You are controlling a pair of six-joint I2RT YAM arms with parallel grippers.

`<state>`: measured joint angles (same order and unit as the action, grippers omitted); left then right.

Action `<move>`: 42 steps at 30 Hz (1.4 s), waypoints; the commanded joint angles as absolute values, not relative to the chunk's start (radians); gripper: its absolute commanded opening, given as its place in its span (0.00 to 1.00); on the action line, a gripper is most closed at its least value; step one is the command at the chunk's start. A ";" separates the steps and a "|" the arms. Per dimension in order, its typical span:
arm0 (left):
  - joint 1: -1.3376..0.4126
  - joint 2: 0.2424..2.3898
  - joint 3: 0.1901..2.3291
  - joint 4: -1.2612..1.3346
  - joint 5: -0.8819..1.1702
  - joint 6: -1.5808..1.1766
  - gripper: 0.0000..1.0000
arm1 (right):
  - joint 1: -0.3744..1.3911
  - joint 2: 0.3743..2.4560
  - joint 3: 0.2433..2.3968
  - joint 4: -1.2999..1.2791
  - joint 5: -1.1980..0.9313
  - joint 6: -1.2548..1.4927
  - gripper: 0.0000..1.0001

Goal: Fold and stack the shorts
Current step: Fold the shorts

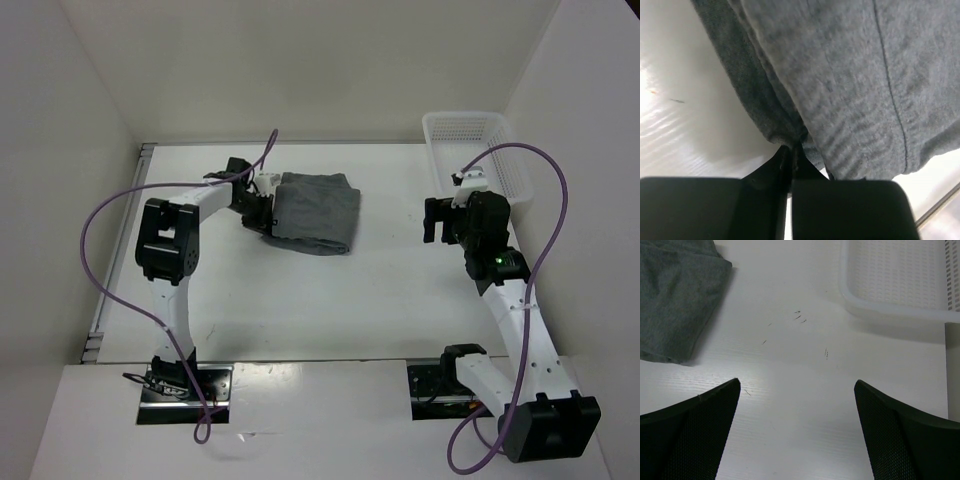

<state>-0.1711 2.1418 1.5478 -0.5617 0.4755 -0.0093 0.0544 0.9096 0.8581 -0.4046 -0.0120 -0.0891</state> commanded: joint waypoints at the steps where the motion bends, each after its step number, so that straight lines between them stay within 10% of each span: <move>1: -0.172 2.169 1.479 -0.634 0.508 0.000 0.00 | 0.052 0.910 0.902 -0.336 0.002 -0.083 0.99; 9: -0.190 2.057 1.353 -0.652 0.557 0.000 0.14 | 0.052 0.891 0.882 -0.327 -0.020 -0.083 0.99; 11: -0.190 2.048 1.341 -0.667 0.583 0.000 0.36 | 0.052 0.881 0.873 -0.327 -0.029 -0.083 0.99; 12: -0.190 2.048 1.341 -0.678 0.583 0.000 0.65 | 0.052 0.881 0.873 -0.327 -0.029 -0.083 0.99; 16: -0.158 2.030 1.351 -0.669 0.505 0.000 0.80 | 0.052 0.859 0.873 -0.327 -0.029 -0.083 0.99; 42: 0.259 1.313 1.249 -0.413 -0.023 0.000 1.00 | 0.052 0.758 0.819 -0.310 -0.020 -0.112 0.99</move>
